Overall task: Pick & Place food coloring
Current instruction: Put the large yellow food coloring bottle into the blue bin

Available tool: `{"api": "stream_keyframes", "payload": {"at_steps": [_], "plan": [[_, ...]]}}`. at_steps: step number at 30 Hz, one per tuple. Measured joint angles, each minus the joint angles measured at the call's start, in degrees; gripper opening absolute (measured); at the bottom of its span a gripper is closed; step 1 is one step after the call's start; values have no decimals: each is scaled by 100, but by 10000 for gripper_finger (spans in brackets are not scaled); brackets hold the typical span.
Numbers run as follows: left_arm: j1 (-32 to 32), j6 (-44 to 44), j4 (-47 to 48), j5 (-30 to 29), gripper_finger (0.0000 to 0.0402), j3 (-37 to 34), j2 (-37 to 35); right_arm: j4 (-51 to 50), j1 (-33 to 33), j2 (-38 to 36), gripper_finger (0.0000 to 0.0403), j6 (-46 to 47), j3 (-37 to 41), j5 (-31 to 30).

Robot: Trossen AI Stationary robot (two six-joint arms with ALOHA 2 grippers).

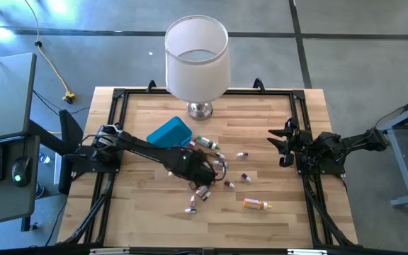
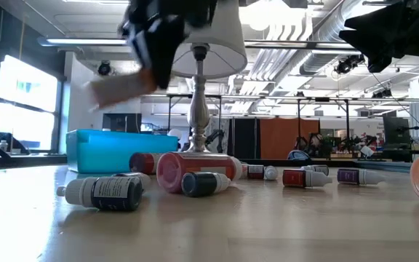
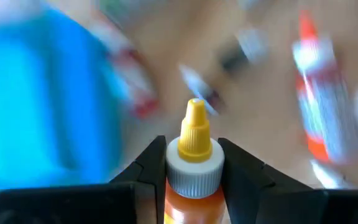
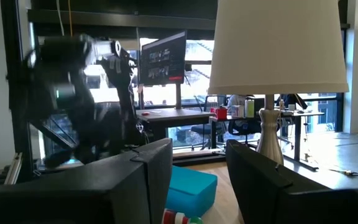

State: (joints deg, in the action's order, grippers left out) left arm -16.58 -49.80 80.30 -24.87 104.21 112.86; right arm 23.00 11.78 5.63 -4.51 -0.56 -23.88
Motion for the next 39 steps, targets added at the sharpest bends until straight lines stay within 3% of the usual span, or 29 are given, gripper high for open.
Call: {"api": "stream_keyframes", "payload": {"at_steps": [5,10,13,20,23,27,30,34,39], "plan": [[-156,-310,1006,-2200,106,1081,-19,-2,1,0,144,1,0,2],[-265,-441,975,-3262,108,966,-500,-12,0,0,144,2,0,4],[-259,-710,900,-3301,108,337,-875,-43,1,35,144,105,0,3],[-241,-2459,676,-4403,109,-2055,-1926,-28,1,102,144,205,-2,-14],[-140,-3216,-65,-4424,110,-3127,-2369,14,-2,148,144,237,0,-39],[-137,-3115,-1936,-4597,110,-4404,-2800,68,-1,173,144,194,-2,-68],[-75,-2555,-3272,-4666,110,-5077,-2999,78,-3,186,144,164,0,-176],[193,-1698,-4818,-4186,110,-5640,-3078,110,-3,184,144,151,0,-373],[695,253,-7044,-3568,110,-6056,-3034,257,-17,193,144,-204,0,-577]]}}
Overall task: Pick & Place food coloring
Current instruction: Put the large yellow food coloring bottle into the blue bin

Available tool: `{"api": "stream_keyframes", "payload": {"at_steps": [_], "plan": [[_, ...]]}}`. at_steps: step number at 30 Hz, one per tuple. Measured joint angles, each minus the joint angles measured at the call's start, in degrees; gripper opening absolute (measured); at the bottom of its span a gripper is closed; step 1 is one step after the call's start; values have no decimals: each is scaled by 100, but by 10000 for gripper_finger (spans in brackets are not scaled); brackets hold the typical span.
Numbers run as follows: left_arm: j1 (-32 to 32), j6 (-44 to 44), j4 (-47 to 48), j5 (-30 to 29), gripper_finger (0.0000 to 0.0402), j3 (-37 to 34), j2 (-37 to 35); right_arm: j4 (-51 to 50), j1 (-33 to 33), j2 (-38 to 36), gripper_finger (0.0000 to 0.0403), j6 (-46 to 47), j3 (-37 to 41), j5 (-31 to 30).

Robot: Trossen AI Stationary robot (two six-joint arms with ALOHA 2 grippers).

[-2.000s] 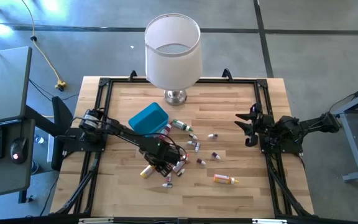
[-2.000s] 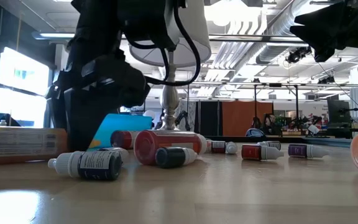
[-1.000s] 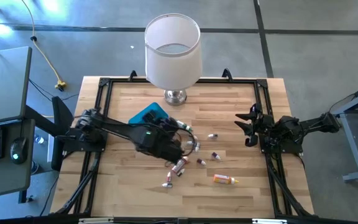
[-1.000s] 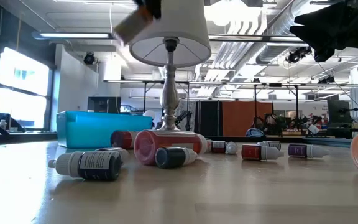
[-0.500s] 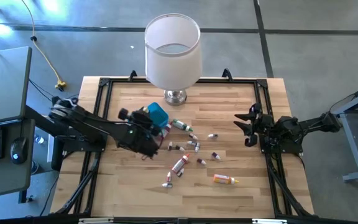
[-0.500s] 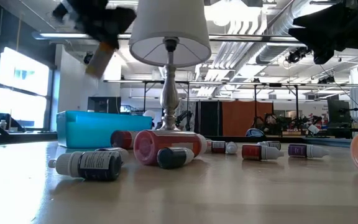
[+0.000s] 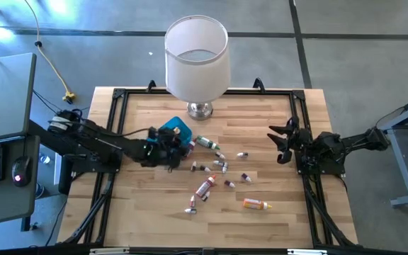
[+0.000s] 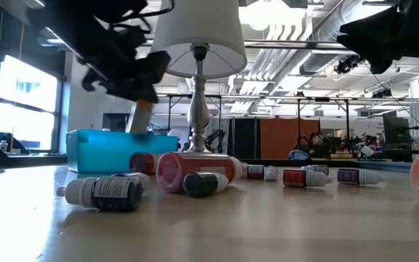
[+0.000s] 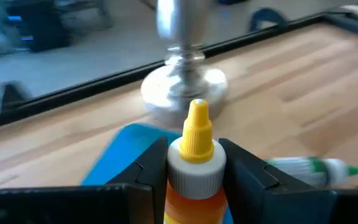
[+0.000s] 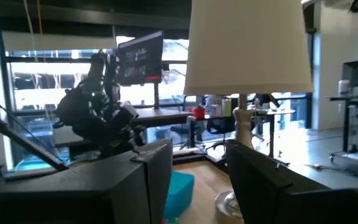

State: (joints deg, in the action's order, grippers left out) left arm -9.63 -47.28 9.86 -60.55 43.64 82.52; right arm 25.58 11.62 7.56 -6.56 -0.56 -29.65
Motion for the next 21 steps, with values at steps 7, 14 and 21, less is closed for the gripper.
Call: {"api": "stream_keyframes", "payload": {"at_steps": [7,14,21], "plan": [[825,1353,-1288,486,111,-70,-2,87,0,-9,144,-275,0,-4],[1305,1425,-1568,913,111,-122,51,116,0,-10,144,-246,-2,-2],[1085,1453,-2530,297,111,-799,96,128,0,-10,144,41,0,47]]}}
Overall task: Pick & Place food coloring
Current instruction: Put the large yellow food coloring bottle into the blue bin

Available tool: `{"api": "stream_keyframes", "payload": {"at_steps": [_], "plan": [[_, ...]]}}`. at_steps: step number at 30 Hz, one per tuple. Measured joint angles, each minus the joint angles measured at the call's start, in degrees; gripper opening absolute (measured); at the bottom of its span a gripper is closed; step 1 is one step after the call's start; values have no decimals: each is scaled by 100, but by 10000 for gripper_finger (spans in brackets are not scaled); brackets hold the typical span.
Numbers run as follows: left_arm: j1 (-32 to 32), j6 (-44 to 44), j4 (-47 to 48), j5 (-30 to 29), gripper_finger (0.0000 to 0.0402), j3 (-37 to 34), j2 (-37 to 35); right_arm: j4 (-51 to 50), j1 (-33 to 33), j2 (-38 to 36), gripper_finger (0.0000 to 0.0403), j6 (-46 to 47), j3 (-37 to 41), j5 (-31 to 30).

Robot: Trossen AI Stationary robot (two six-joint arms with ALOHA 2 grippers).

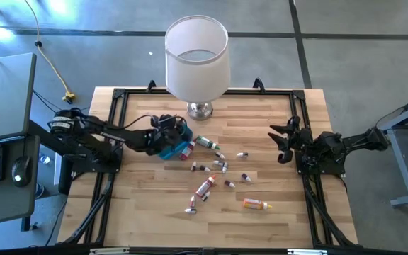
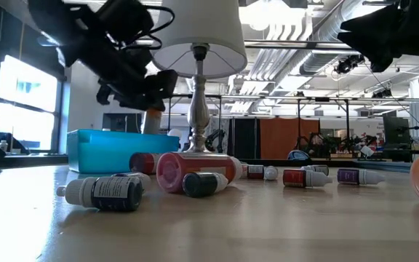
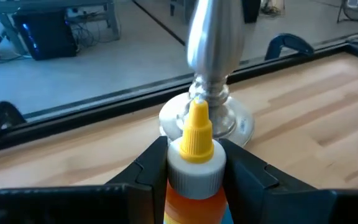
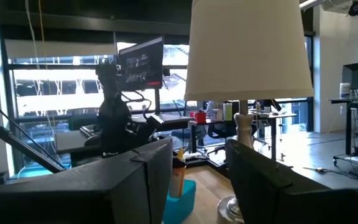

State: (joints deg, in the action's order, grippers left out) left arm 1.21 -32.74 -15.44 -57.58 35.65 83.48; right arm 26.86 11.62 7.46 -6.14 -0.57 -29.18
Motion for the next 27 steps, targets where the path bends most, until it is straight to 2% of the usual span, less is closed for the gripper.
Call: {"api": "stream_keyframes", "payload": {"at_steps": [6,11,20,27], "plan": [[-133,478,-1500,-473,111,-724,90,-1,2,0,144,107,-1,91],[-123,676,-2339,-289,111,-1190,149,5,1,0,144,168,0,94],[-125,683,-3185,-124,111,-1264,958,45,2,2,144,70,-1,90],[-125,790,-4239,-533,111,-1243,1764,66,1,2,144,58,1,83]]}}
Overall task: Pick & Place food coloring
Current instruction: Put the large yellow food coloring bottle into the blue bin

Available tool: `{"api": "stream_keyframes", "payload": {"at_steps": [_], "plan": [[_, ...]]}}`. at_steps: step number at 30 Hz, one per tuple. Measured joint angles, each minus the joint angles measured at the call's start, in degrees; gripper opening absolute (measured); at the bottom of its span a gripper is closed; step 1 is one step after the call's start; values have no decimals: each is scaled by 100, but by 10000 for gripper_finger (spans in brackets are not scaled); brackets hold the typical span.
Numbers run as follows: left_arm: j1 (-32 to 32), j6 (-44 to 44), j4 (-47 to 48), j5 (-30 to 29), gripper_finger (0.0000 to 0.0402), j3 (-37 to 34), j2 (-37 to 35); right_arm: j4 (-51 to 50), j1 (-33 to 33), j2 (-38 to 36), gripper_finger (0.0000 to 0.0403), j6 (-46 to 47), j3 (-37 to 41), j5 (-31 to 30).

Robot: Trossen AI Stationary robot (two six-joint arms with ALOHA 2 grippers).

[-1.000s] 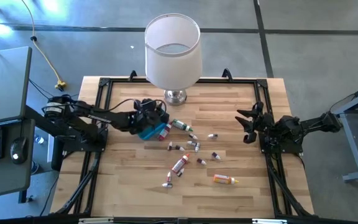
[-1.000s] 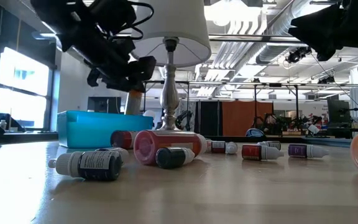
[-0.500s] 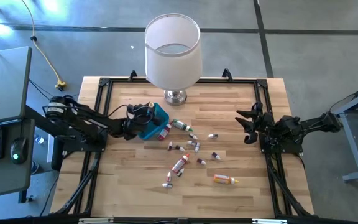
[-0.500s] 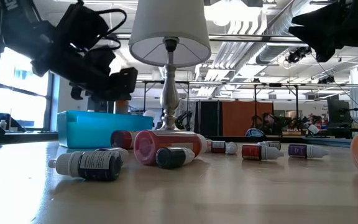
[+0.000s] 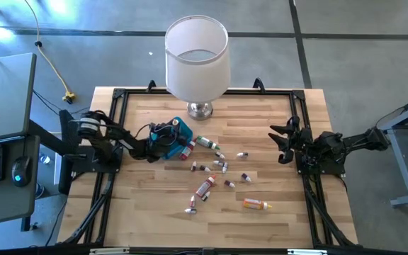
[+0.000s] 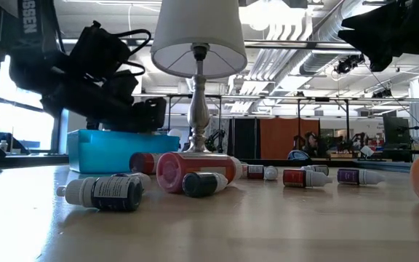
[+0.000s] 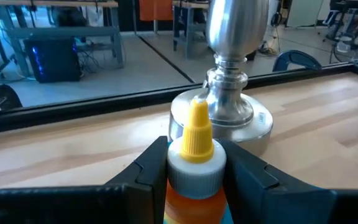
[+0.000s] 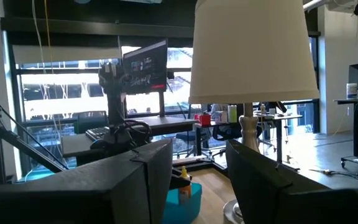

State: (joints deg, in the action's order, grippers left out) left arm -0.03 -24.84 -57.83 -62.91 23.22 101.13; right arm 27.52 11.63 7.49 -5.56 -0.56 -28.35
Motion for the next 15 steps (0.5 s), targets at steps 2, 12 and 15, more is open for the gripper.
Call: {"api": "stream_keyframes", "payload": {"at_steps": [2,12,15], "plan": [[0,64,-57,-78,111,18,96,1,-1,0,144,0,-2,1],[4,890,155,-216,125,348,148,1,0,0,144,10,0,1],[4,1001,284,-266,148,463,148,0,0,0,144,15,0,3]]}}
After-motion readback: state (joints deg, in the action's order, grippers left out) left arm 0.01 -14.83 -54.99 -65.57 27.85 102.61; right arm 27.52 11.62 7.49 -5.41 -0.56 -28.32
